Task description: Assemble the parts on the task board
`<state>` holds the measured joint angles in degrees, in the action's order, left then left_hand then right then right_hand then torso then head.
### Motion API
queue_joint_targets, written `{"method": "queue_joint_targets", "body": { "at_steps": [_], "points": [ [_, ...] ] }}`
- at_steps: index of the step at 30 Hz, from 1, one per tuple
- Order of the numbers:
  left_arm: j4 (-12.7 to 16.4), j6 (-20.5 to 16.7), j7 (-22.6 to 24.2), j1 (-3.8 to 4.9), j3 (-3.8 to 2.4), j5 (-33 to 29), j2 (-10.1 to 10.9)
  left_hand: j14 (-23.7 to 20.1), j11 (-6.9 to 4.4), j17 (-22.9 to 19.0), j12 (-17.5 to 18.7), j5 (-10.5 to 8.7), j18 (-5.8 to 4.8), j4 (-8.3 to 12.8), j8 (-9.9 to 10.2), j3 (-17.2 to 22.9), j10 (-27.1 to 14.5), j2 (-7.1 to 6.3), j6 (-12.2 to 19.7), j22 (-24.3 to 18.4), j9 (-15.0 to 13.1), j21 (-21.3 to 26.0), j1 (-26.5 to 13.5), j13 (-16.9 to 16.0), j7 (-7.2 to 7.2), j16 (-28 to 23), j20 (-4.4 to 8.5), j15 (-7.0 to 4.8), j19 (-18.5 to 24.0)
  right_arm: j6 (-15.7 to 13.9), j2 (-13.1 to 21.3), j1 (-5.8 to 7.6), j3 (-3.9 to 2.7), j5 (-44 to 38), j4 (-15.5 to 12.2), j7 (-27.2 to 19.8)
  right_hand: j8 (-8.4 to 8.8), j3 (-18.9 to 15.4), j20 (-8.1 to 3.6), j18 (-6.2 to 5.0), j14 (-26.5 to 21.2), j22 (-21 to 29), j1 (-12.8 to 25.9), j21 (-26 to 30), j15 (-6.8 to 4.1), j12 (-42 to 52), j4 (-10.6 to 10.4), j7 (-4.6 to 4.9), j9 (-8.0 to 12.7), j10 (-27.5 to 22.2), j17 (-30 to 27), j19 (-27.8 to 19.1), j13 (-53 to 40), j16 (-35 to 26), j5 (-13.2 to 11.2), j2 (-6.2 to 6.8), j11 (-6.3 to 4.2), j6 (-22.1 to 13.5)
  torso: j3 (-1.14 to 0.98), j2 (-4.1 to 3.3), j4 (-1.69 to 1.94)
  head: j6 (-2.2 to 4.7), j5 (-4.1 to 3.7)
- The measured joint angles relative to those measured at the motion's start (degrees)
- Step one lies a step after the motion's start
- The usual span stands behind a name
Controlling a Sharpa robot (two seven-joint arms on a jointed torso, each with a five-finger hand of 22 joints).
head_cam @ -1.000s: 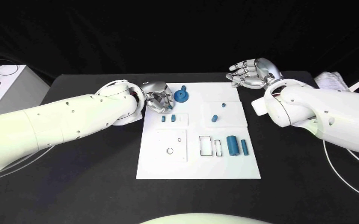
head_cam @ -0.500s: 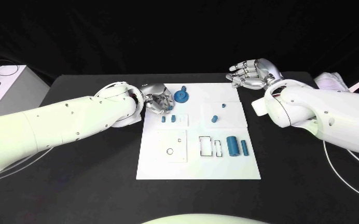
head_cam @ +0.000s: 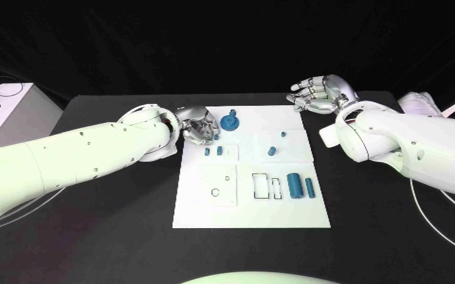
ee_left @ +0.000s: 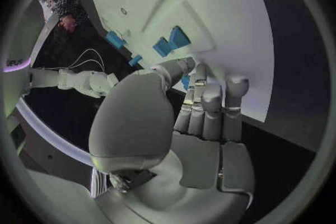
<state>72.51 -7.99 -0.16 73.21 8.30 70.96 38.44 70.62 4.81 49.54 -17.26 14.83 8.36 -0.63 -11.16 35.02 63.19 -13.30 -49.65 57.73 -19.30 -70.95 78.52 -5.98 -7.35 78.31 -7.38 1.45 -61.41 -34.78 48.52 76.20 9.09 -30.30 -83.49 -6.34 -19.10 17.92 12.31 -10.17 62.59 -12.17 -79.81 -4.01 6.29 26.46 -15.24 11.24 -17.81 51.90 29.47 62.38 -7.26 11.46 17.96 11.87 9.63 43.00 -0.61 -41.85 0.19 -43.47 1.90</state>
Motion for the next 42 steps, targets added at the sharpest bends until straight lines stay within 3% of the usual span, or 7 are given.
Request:
{"method": "queue_joint_targets", "body": {
  "at_steps": [5, 9, 11, 15, 21, 30, 42],
  "points": [
    [0.09, -0.05, -0.01, -0.01, -0.12, -0.05, 0.69, -0.85, 0.02, -1.14, 0.67, 0.00, 0.00, 0.00, 0.00, 0.00, -0.03, 0.00, 0.00, -0.87, 0.16, 0.75, 0.00, -0.01, 0.00, -0.46, -0.05, 0.19, 1.13, 1.24, 0.16, 0.00, 0.00, -1.66, 0.18, 0.33, -0.84, 3.04, -1.38, 0.00, 2.97, 0.12, -3.10, -1.67, -1.30, 0.31, 2.35, 0.15, 0.27, 2.33, 0.21, 2.99, 1.17, 0.69, -1.68, -0.47, -0.98, 2.02, 0.00, 0.01, -0.01, 0.16, -0.15],
    [0.12, -0.15, 0.00, -0.21, -0.91, -0.84, 1.93, -4.46, 1.31, -6.62, 1.71, 0.00, 0.00, 0.00, 0.23, 0.00, -1.51, 0.00, -0.30, -3.73, 0.43, 2.94, 0.00, 0.19, -0.29, -2.72, -0.34, 0.62, 3.98, 3.53, 0.29, 0.00, 0.00, -6.15, 0.53, 0.97, -0.80, 5.85, -5.25, 0.01, 13.37, -3.25, -4.83, -8.40, -4.59, -2.55, 4.97, -0.28, 0.97, 6.56, 2.65, 11.84, 3.19, 5.80, -3.25, 0.08, -2.91, 5.74, 0.02, 0.03, -0.05, 0.39, -0.53],
    [0.25, -0.40, 0.37, -0.29, -1.52, -2.59, 2.91, -9.47, 1.95, -13.71, 2.35, 0.00, 1.42, 0.17, 0.23, 0.17, -3.28, 0.00, -1.03, -9.09, 0.60, 6.95, 0.00, 0.38, -1.75, -6.09, -0.83, 1.21, 9.32, 5.43, 0.37, -0.01, 0.00, -9.90, 0.65, 1.51, 0.31, 6.96, -7.02, 0.00, 18.08, -6.01, -4.86, -12.62, -5.92, -5.55, 6.34, -0.92, 1.69, 9.06, 5.01, 14.94, 3.68, 9.05, -3.51, 0.15, -3.77, 7.52, 0.02, 0.03, -0.07, 0.59, -0.97],
    [1.18, -1.40, 2.76, -0.30, -2.64, -10.01, 5.56, -14.68, 3.02, -18.98, 2.44, 0.00, 1.51, 0.56, 0.23, 0.56, -5.72, 0.55, -1.35, -12.19, 1.15, 10.82, 0.56, 0.64, -3.48, -11.68, -1.63, 2.10, 13.36, 9.84, 0.46, -0.15, -0.02, -19.61, 0.47, 2.90, 2.74, 9.80, -8.13, 0.01, 20.87, -11.45, -3.43, -19.34, -6.73, -11.88, 8.22, -1.75, 2.96, 12.87, 10.75, 15.41, 3.64, 15.40, -5.45, 1.58, -4.61, 9.75, -0.01, 0.02, -0.18, 1.01, -1.92],
    [3.76, -1.72, 9.35, -0.31, -3.69, -27.62, 9.79, -15.87, 3.37, -22.03, 1.55, 0.00, 1.51, 1.46, 0.56, -0.02, -6.50, 1.01, -0.70, -13.32, 1.86, 12.67, 1.01, 0.64, -4.26, -15.93, -1.83, 2.36, 14.33, 15.43, 0.31, -0.92, -0.02, -36.57, 0.00, 5.97, 4.15, 11.61, -8.31, 0.86, 21.05, -22.61, -0.67, -31.24, -6.91, -16.30, 9.51, -2.54, 3.29, 14.65, 20.81, 15.98, 3.46, 28.63, -6.45, 3.07, -5.03, 10.94, 0.02, -0.05, -0.29, 1.59, -3.28],
    [7.28, -0.19, 17.41, -0.38, -4.29, -49.36, 14.07, -16.37, 3.49, -23.06, 1.10, 0.00, 1.48, 1.82, 0.56, -0.39, -6.79, 1.01, -0.64, -13.79, 2.11, 13.36, 1.01, 0.63, -4.32, -17.28, -1.95, 2.46, 14.85, 17.19, -0.51, -2.35, 0.02, -54.30, 0.00, 10.77, 4.82, 12.23, -7.49, 2.68, 21.25, -39.60, 0.97, -48.37, -6.71, -19.00, 9.70, -2.58, 3.08, 13.07, 33.15, 18.27, 3.22, 46.21, -6.98, 3.95, -4.51, 11.23, 0.14, -0.12, -0.15, 2.01, -4.27],
    [9.20, 1.16, 20.58, -0.41, -4.36, -57.60, 15.51, -16.57, 3.69, -23.47, 0.84, 0.00, 1.42, 1.98, 0.56, -0.56, -6.98, 1.01, -0.64, -14.07, 2.16, 13.77, 1.01, 0.63, -4.32, -17.76, -2.05, 2.66, 14.94, 16.54, -1.86, -3.01, 0.00, -63.39, 0.28, 15.28, 5.03, 12.46, -7.28, 2.68, 21.45, -44.50, 1.18, -52.97, -6.51, -19.67, 9.93, -2.50, 2.89, 12.35, 36.16, 18.47, 3.23, 50.86, -6.98, 3.73, -4.22, 11.31, 0.14, -0.09, -0.15, 2.05, -4.25]
  ]
}}
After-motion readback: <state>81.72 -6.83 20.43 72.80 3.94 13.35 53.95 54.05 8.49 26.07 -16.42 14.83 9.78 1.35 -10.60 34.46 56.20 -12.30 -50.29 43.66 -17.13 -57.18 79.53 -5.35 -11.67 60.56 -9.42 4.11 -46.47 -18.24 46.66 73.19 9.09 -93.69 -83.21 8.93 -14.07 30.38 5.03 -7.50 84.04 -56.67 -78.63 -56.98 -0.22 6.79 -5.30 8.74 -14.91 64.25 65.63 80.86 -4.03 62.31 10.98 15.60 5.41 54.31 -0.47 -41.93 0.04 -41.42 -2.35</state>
